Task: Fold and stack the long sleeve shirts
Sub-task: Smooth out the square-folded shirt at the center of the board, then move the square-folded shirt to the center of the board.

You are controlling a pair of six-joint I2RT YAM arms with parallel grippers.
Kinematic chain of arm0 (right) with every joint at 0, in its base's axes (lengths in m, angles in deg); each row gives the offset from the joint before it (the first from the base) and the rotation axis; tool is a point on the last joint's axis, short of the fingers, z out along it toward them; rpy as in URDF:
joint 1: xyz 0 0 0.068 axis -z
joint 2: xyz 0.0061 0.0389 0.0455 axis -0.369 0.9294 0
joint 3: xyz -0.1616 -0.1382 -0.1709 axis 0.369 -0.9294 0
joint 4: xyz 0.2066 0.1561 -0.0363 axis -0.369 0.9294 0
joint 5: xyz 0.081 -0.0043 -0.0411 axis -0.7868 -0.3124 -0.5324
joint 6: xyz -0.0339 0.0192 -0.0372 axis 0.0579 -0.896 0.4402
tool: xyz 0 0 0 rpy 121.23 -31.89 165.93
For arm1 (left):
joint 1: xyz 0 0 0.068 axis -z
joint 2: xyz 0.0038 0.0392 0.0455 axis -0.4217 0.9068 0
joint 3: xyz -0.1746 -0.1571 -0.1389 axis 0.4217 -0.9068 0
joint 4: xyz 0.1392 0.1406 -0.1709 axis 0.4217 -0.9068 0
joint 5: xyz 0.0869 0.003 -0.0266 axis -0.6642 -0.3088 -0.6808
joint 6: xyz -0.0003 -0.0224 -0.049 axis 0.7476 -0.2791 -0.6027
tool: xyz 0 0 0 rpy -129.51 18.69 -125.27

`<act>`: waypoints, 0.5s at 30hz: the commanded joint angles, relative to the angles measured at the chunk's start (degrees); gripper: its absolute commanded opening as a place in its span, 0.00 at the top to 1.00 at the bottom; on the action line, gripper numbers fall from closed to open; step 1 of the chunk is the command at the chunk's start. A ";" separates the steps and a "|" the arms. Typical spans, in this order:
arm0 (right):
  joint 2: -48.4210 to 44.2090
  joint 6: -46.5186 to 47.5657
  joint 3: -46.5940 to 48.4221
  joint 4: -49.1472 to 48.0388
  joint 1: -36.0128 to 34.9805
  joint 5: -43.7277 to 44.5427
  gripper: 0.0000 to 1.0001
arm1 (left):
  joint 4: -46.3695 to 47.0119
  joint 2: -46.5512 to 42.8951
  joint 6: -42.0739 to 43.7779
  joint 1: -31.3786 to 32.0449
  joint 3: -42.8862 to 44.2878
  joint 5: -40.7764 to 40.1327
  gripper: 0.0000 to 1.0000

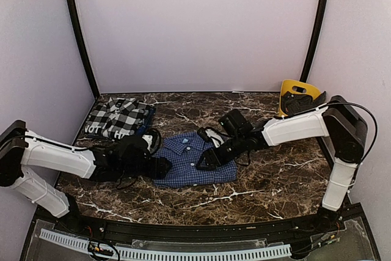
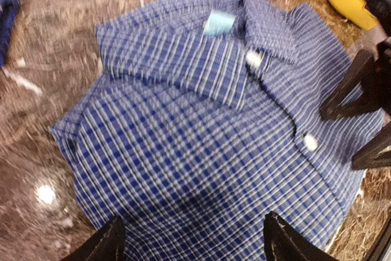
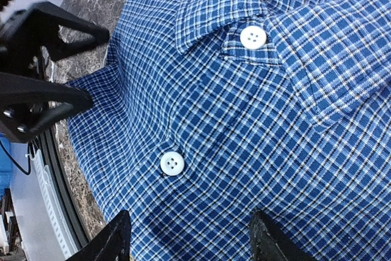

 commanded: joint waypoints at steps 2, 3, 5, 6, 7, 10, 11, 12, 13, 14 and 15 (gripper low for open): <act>-1.32 -0.04 -3.59 -2.03 -0.05 0.90 0.37 | -3.62 -8.87 7.88 -3.34 4.93 -6.44 0.21; -1.79 -0.20 -3.93 -2.28 -0.05 0.69 0.37 | -4.80 -9.83 8.33 -5.18 6.10 -6.65 0.20; -2.70 -0.34 -4.14 -2.11 -0.05 -0.11 0.36 | -6.99 -10.19 9.93 -8.19 8.49 -7.54 0.19; -3.15 -0.22 -4.01 -1.84 -0.05 -0.47 0.36 | -7.91 -10.02 11.08 -9.20 9.51 -8.24 0.19; -3.62 -0.18 -3.74 -1.45 -0.13 -0.60 0.35 | -9.96 -9.37 11.77 -11.41 11.90 -8.47 0.18; -5.27 0.28 -3.14 -0.55 -0.14 -0.41 0.34 | -14.23 -7.34 14.30 -16.53 16.82 -8.49 0.16; -5.66 0.46 -2.84 -0.25 -0.14 -0.32 0.33 | -15.80 -6.20 14.66 -19.53 18.87 -8.03 0.16; -6.00 0.55 -2.50 0.02 -0.14 -0.35 0.33 | -16.31 -4.88 15.10 -21.02 20.63 -6.84 0.16; -6.28 0.71 -2.14 0.08 -0.14 -0.47 0.33 | -17.11 -4.25 15.23 -24.19 21.47 -5.29 0.16; -6.38 0.81 -1.76 0.34 -0.14 -0.66 0.33 | -17.82 -2.94 15.39 -25.68 23.04 -4.71 0.16; -6.36 1.05 -1.33 0.60 -0.14 -0.83 0.32 | -18.06 -2.23 15.47 -28.71 23.82 -3.90 0.16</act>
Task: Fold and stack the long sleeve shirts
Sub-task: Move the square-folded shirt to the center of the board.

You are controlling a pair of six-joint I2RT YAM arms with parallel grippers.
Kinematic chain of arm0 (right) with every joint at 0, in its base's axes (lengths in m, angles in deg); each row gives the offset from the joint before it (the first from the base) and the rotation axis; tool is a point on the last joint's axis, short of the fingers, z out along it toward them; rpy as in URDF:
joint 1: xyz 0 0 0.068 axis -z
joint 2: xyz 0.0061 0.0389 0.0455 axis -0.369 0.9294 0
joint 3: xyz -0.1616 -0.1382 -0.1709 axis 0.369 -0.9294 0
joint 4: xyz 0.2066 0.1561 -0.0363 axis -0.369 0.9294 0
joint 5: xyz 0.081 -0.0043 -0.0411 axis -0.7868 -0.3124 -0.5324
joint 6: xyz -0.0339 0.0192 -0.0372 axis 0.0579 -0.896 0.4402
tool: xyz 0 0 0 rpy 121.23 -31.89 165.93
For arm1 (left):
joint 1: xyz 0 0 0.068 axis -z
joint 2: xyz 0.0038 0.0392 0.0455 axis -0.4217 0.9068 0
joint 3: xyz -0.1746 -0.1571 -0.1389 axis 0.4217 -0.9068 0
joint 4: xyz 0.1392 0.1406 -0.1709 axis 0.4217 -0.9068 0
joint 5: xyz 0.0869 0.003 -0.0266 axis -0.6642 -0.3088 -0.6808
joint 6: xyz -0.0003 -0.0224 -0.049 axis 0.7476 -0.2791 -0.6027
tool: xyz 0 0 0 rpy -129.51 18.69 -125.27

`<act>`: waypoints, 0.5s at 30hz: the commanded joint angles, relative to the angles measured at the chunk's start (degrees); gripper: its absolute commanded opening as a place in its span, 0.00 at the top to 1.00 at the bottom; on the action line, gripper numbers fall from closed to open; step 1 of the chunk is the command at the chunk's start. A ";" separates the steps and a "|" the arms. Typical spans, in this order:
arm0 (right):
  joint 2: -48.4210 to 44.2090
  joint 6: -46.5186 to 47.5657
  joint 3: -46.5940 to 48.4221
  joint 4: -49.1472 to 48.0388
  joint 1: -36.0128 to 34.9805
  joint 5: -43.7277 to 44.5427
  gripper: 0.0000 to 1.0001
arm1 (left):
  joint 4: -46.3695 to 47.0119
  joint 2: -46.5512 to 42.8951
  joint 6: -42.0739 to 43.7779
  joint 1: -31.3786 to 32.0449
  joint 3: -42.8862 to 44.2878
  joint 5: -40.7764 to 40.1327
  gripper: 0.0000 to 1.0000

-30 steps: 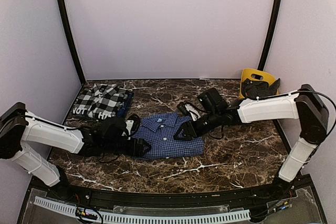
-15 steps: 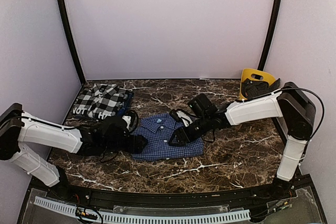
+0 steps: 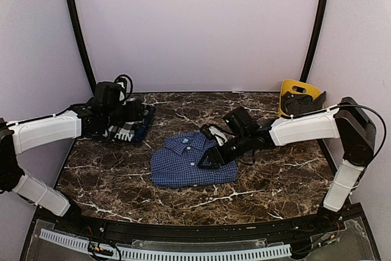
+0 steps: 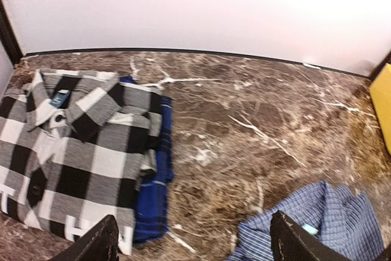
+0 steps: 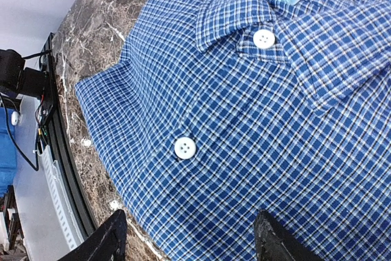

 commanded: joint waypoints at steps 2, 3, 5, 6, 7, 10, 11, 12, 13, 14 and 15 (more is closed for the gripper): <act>-1.76 1.60 2.72 1.66 -0.14 -0.70 0.32 | -6.28 4.62 3.03 -11.40 5.57 3.98 0.15; -1.69 1.99 3.17 2.16 -0.14 -0.68 0.31 | -6.10 6.11 3.25 -14.27 6.76 4.83 0.15; -1.68 2.73 4.24 3.23 -0.14 -0.24 0.30 | -6.20 8.53 3.51 -18.27 8.71 6.87 0.15; -1.64 3.13 4.80 3.92 -0.14 0.10 0.30 | -6.32 9.35 3.64 -19.68 9.38 8.20 0.15; -1.64 3.43 5.25 4.59 -0.14 0.27 0.30 | -6.46 11.05 3.75 -22.26 10.93 8.96 0.15; -1.49 3.91 6.37 5.49 -0.05 -0.16 0.27 | -6.41 14.75 4.16 -27.65 13.74 12.93 0.14; -1.36 3.97 6.74 5.58 -0.05 -0.42 0.26 | -6.66 16.72 4.09 -29.98 15.31 13.61 0.14; -1.21 3.92 7.06 5.66 -0.05 -0.68 0.25 | -6.68 17.76 3.95 -31.43 16.03 14.56 0.14; -1.05 3.90 7.50 5.83 -0.05 -0.99 0.25 | -6.75 19.94 3.86 -33.89 17.60 15.04 0.14; -0.98 3.83 7.83 5.82 -0.05 -1.49 0.24 | -6.68 20.99 3.65 -34.88 18.36 15.97 0.13; -0.85 3.79 8.08 5.85 -0.09 -1.83 0.24 | -6.59 23.34 3.49 -36.80 20.13 16.23 0.13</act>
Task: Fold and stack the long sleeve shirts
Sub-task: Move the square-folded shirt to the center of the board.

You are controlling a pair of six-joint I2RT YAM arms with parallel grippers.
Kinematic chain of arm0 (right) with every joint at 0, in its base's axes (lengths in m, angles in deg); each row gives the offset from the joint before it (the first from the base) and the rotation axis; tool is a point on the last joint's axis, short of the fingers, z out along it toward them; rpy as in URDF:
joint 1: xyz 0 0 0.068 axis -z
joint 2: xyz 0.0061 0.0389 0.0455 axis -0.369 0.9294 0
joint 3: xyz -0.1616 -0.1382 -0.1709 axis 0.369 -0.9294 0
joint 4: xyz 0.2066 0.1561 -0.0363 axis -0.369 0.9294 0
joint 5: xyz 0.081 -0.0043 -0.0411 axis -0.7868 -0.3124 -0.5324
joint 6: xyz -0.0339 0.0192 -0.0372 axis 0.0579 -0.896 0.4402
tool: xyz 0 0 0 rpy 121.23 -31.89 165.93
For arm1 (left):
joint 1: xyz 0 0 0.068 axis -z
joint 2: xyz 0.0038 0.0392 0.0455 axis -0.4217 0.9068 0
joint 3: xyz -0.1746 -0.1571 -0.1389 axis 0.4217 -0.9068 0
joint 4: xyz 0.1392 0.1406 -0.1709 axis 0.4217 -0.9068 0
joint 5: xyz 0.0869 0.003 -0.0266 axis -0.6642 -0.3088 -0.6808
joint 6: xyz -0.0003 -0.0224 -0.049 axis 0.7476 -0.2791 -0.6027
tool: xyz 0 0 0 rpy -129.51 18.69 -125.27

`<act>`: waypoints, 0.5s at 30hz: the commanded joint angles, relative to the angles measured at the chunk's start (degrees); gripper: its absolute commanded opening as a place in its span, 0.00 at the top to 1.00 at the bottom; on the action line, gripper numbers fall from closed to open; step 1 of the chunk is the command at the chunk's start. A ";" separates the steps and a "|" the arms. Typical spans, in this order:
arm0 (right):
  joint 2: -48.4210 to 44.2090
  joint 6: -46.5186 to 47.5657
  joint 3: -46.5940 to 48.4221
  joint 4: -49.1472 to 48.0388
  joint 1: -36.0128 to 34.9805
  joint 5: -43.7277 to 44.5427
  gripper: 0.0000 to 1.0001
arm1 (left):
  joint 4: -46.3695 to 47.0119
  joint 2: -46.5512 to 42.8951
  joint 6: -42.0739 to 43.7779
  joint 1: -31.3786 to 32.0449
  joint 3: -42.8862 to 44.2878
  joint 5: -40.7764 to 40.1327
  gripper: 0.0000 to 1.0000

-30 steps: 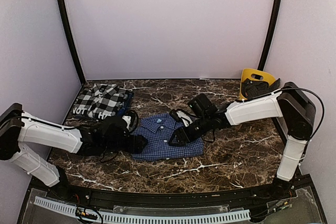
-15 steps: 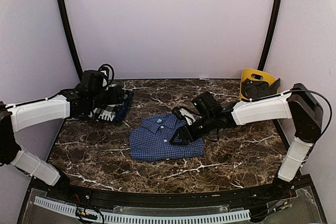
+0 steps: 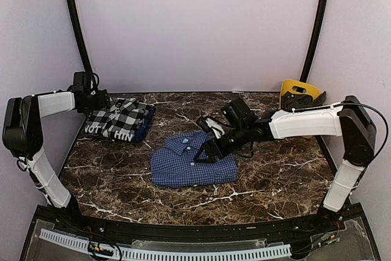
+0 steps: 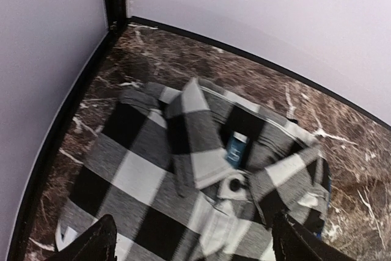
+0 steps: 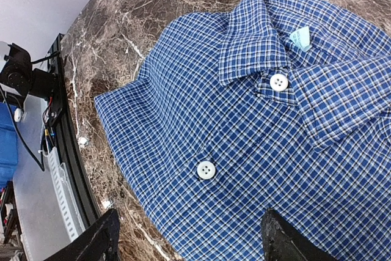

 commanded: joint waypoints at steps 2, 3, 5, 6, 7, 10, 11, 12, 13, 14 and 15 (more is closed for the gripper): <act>-0.36 0.91 2.70 0.94 -0.12 -2.24 0.22 | -2.35 8.46 -0.09 -7.79 7.72 5.68 0.13; -0.34 1.04 2.97 1.24 -0.12 -2.24 0.22 | -2.87 11.02 -0.51 -8.42 10.07 6.87 0.13; -0.41 1.31 3.37 1.77 -0.14 -2.03 0.21 | -4.01 13.83 -1.43 -9.74 12.19 7.41 0.12; -0.48 1.36 3.46 1.95 -0.14 -1.98 0.21 | -3.90 14.43 -1.80 -10.24 12.56 7.83 0.12; -0.49 1.36 3.49 1.98 -0.09 -2.02 0.21 | -3.78 15.51 -2.46 -10.40 12.95 7.84 0.12; -0.28 1.04 3.40 1.70 -0.09 -2.31 0.20 | -3.44 17.52 -3.64 -10.72 13.49 7.77 0.11; -0.17 0.95 3.43 1.56 -0.08 -2.29 0.20 | -3.65 18.61 -4.12 -10.71 13.73 7.72 0.11; -0.03 0.85 3.39 1.55 -0.13 -2.36 0.20 | -3.61 19.07 -4.34 -10.72 13.69 7.75 0.11; 0.03 0.84 3.35 1.55 -0.12 -2.37 0.20 | -3.52 19.85 -4.72 -10.73 13.28 7.54 0.11; 0.14 0.79 3.23 1.55 -0.06 -2.25 0.20 | -3.24 20.17 -5.12 -10.69 12.97 7.88 0.11; 0.25 0.75 3.02 1.47 -0.08 -2.09 0.20 | -1.95 20.52 -5.14 -10.68 11.85 8.44 0.11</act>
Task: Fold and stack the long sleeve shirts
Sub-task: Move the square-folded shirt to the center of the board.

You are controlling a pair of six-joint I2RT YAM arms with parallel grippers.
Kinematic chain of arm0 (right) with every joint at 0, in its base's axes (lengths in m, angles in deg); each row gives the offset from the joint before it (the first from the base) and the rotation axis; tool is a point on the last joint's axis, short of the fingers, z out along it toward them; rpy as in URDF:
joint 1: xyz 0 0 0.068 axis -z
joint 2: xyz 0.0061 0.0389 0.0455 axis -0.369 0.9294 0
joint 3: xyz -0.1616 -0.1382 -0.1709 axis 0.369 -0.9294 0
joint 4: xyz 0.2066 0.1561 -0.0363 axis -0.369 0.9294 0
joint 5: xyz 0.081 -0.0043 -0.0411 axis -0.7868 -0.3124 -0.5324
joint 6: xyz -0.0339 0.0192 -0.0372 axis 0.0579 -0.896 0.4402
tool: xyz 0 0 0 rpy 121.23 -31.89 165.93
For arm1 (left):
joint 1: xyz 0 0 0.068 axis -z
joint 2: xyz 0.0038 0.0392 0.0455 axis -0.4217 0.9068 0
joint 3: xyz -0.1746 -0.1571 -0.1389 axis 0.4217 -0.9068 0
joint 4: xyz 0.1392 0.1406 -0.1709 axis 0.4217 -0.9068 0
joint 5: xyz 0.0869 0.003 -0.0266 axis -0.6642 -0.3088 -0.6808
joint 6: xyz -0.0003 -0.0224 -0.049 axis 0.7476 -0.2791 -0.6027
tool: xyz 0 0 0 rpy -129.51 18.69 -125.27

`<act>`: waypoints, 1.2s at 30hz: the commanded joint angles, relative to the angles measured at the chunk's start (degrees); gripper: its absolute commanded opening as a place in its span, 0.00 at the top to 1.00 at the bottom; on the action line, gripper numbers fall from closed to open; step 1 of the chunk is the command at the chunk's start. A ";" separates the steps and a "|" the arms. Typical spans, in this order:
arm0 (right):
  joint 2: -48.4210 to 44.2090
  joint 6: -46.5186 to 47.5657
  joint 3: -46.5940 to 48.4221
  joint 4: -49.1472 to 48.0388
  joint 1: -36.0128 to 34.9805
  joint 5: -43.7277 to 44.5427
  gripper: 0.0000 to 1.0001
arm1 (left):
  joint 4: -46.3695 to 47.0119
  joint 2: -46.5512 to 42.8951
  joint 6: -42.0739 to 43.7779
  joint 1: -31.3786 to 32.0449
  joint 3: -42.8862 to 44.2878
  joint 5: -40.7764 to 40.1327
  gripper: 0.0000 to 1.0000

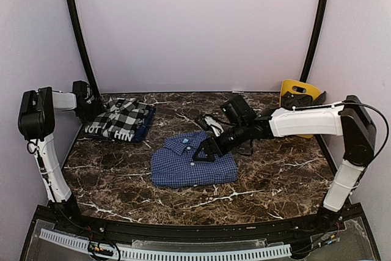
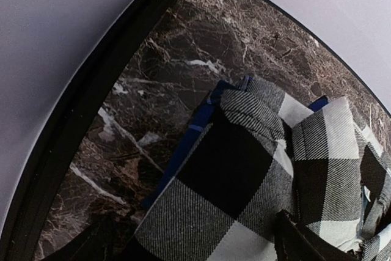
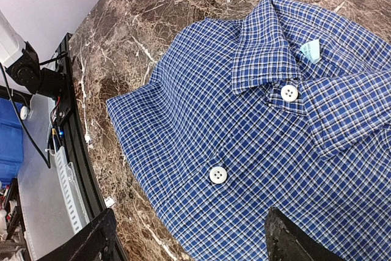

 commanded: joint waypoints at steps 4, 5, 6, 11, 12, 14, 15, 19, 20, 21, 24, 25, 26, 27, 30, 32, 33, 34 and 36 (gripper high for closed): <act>0.74 -0.33 -0.11 -0.87 -0.13 -0.56 0.20 | 5.26 1.36 -2.27 0.07 -3.61 7.40 0.12; 0.79 -0.53 -0.28 -1.08 -0.11 -0.64 0.20 | 5.85 1.71 -2.38 0.08 -4.35 10.09 0.14; 0.75 -0.80 -0.53 -1.46 -0.14 -0.77 0.20 | 6.33 1.87 -2.39 0.22 -4.65 12.17 0.15; -0.65 -1.61 -1.98 -2.33 -0.14 -0.17 0.20 | 8.53 2.37 -0.75 2.75 -6.60 13.01 0.22; -0.84 -1.66 -2.31 -2.40 -0.14 0.08 0.20 | 8.78 2.33 -0.74 3.76 -7.01 13.23 0.22; -1.36 -1.82 -2.96 -2.42 -0.14 0.61 0.19 | 8.79 2.22 -1.12 5.43 -8.27 13.10 0.24; -1.48 -1.86 -3.35 -2.42 -0.14 0.87 0.19 | 8.76 1.88 -1.53 6.48 -9.23 12.96 0.25; -2.78 -1.97 -4.50 -1.81 -0.07 2.72 0.19 | 9.25 -0.33 -2.67 9.52 -13.22 10.67 0.27; -3.21 -2.06 -4.74 -1.54 -0.10 3.50 0.19 | 9.16 -0.60 -3.10 9.90 -13.74 10.60 0.27; -3.74 -2.24 -5.01 -1.43 -0.05 4.21 0.19 | 9.86 -1.15 -3.19 10.98 -15.10 10.66 0.27; -5.33 -3.49 -4.98 -0.02 0.02 7.32 0.19 | 10.37 -1.77 -3.73 12.71 -16.86 10.52 0.28; -5.83 -4.11 -4.87 0.74 0.16 8.65 0.18 | 10.34 -1.89 -4.03 13.24 -17.10 10.66 0.28; -6.33 -4.81 -4.62 1.55 0.48 10.19 0.18 | 10.54 -2.38 -4.45 13.56 -17.99 11.19 0.28; -6.70 -6.00 -4.30 3.29 0.92 12.52 0.18 | 11.02 -2.72 -4.65 14.29 -18.50 11.21 0.29; -7.61 -8.84 -3.49 7.60 3.03 20.22 0.17 | 11.62 -4.68 -5.79 15.57 -20.79 11.06 0.29; -7.86 -10.17 -4.10 8.92 5.50 22.20 0.16 | 12.06 -6.47 -6.59 16.13 -22.08 11.38 0.29; -7.81 -10.53 -4.67 9.17 6.81 22.07 0.15 | 12.15 -7.10 -6.82 16.20 -22.53 11.48 0.29; -7.72 -10.76 -5.27 9.24 8.17 21.73 0.15 | 12.19 -8.65 -7.06 16.20 -23.50 11.41 0.30; -7.57 -10.89 -6.76 8.89 9.79 21.40 0.14 | 11.67 -11.26 -6.85 16.20 -24.35 9.92 0.29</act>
